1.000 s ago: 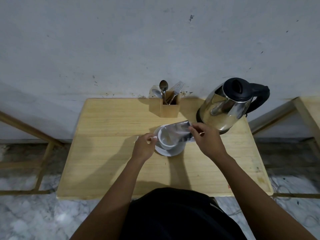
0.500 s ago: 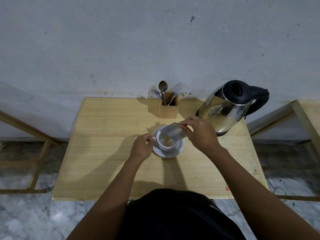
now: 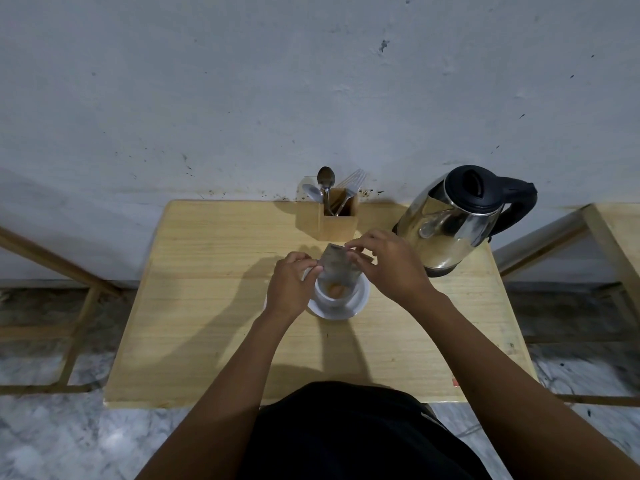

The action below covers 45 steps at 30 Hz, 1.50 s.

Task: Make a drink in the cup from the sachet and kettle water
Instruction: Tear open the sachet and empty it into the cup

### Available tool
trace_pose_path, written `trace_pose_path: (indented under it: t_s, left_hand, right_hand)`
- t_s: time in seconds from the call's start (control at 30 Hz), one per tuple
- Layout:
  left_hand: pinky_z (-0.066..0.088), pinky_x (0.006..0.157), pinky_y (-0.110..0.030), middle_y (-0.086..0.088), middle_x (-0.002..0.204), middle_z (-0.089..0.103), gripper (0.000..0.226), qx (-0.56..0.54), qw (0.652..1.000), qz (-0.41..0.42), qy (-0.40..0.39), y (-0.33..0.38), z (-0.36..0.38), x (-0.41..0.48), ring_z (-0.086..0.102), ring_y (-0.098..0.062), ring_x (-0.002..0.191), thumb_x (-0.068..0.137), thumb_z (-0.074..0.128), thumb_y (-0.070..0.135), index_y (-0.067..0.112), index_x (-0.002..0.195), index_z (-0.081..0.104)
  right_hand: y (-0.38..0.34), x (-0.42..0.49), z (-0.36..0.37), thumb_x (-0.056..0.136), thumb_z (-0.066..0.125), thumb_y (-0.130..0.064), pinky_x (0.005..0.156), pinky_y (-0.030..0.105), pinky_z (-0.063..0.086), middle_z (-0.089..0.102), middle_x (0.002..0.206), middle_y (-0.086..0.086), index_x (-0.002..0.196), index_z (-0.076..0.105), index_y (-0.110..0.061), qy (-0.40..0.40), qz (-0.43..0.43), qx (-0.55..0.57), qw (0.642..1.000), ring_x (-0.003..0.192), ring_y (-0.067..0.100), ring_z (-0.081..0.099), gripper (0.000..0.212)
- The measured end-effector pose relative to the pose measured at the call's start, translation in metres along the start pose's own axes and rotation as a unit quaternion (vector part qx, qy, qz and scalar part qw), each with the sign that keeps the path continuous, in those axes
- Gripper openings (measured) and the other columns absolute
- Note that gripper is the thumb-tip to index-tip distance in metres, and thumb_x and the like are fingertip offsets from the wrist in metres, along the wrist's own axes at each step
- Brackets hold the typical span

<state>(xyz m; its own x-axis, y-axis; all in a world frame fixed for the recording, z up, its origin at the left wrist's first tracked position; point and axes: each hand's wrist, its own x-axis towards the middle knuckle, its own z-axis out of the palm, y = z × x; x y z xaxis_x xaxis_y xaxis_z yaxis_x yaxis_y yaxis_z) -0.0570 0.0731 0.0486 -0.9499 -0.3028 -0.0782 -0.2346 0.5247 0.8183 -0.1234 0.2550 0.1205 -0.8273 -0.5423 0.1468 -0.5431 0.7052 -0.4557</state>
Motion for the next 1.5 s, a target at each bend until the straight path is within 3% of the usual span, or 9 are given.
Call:
trace_pose_path:
  t_s: [0.17, 0.3, 0.5, 0.67, 0.8, 0.9, 1.07, 1.23, 1.5]
  left_hand:
    - [0.037, 0.079, -0.016, -0.001, 0.103, 0.059, 0.016, -0.026, 0.999, -0.022, 0.018, -0.002, -0.001, 0.000, 0.057, -0.019, 0.101, 0.088, 0.064, 0.018, 0.009, 0.096, 0.074]
    - [0.036, 0.071, -0.003, -0.001, 0.100, 0.057, 0.016, -0.038, 0.999, -0.014, 0.016, -0.001, 0.000, 0.000, 0.056, -0.015, 0.093, 0.087, 0.064, 0.014, 0.004, 0.095, 0.074]
    - [0.040, 0.078, -0.020, 0.001, 0.100, 0.057, 0.017, -0.047, 0.999, -0.010, 0.014, 0.002, 0.002, -0.001, 0.055, -0.012, 0.092, 0.087, 0.065, 0.016, 0.004, 0.095, 0.074]
    - [0.042, 0.080, -0.025, 0.001, 0.101, 0.057, 0.018, -0.042, 0.999, -0.011, 0.009, 0.000, 0.002, 0.000, 0.055, -0.014, 0.095, 0.086, 0.066, 0.019, 0.005, 0.095, 0.074]
    - [0.046, 0.082, -0.029, 0.001, 0.103, 0.058, 0.018, -0.043, 0.999, -0.009, 0.003, 0.002, 0.003, 0.001, 0.057, -0.017, 0.100, 0.087, 0.066, 0.021, 0.008, 0.095, 0.074]
    - [0.043, 0.081, -0.026, 0.002, 0.102, 0.057, 0.018, -0.043, 0.999, -0.016, 0.008, 0.003, 0.001, 0.001, 0.056, -0.018, 0.101, 0.087, 0.065, 0.021, 0.008, 0.096, 0.074]
    - [0.043, 0.080, -0.026, 0.003, 0.101, 0.056, 0.017, -0.037, 0.999, -0.011, 0.010, 0.006, 0.000, -0.001, 0.054, -0.013, 0.096, 0.087, 0.064, 0.021, 0.009, 0.096, 0.074]
    - [0.046, 0.079, -0.030, 0.003, 0.096, 0.055, 0.017, -0.028, 0.999, -0.014, 0.014, 0.002, -0.001, -0.003, 0.055, -0.016, 0.095, 0.087, 0.065, 0.023, 0.010, 0.093, 0.074]
    - [0.046, 0.075, -0.028, 0.002, 0.095, 0.055, 0.018, -0.017, 0.999, -0.006, 0.029, 0.008, -0.002, -0.004, 0.054, -0.012, 0.088, 0.088, 0.064, 0.021, 0.009, 0.096, 0.074]
  right_hand:
    - [0.012, -0.006, -0.001, 0.089, 0.068, -0.031, 0.071, 0.029, 0.048, 0.062, 0.087, -0.019, 0.094, 0.075, -0.033, -0.022, 0.090, 0.058, 0.994, 0.070, 0.005, 0.054, 0.009]
    - [0.009, -0.011, 0.006, 0.088, 0.068, -0.034, 0.074, 0.033, 0.045, 0.067, 0.087, -0.017, 0.092, 0.075, -0.035, 0.032, 0.127, 0.048, 0.990, 0.072, 0.004, 0.053, 0.008]
    - [0.008, -0.012, 0.008, 0.090, 0.064, -0.040, 0.080, 0.032, 0.031, 0.069, 0.093, -0.020, 0.090, 0.072, -0.039, 0.033, 0.148, 0.029, 0.988, 0.082, 0.003, 0.053, 0.008]
    - [0.011, -0.013, 0.005, 0.091, 0.064, -0.041, 0.082, 0.030, 0.026, 0.070, 0.097, -0.018, 0.094, 0.072, -0.039, 0.020, 0.153, 0.031, 0.987, 0.083, 0.004, 0.052, 0.009]
    - [0.012, -0.014, 0.004, 0.090, 0.062, -0.045, 0.083, 0.032, 0.030, 0.069, 0.094, -0.021, 0.094, 0.072, -0.039, 0.038, 0.165, 0.021, 0.985, 0.089, 0.004, 0.056, 0.012]
    - [0.012, -0.013, 0.001, 0.090, 0.064, -0.042, 0.087, 0.037, 0.041, 0.058, 0.077, -0.031, 0.093, 0.073, -0.036, 0.000, 0.173, 0.061, 0.983, 0.070, -0.003, 0.050, 0.011]
    - [0.011, -0.013, 0.001, 0.089, 0.067, -0.036, 0.069, 0.029, 0.046, 0.067, 0.088, -0.022, 0.093, 0.075, -0.031, -0.009, 0.175, 0.116, 0.978, 0.063, -0.001, 0.049, 0.010]
    - [0.010, -0.014, -0.002, 0.090, 0.067, -0.038, 0.063, 0.022, 0.036, 0.062, 0.084, -0.023, 0.094, 0.074, -0.032, -0.010, 0.178, 0.096, 0.979, 0.062, -0.003, 0.047, 0.010]
    - [0.003, -0.012, 0.000, 0.090, 0.065, -0.039, 0.090, 0.037, 0.047, 0.070, 0.095, -0.020, 0.093, 0.073, -0.034, 0.005, 0.182, 0.084, 0.980, 0.089, 0.002, 0.060, 0.010]
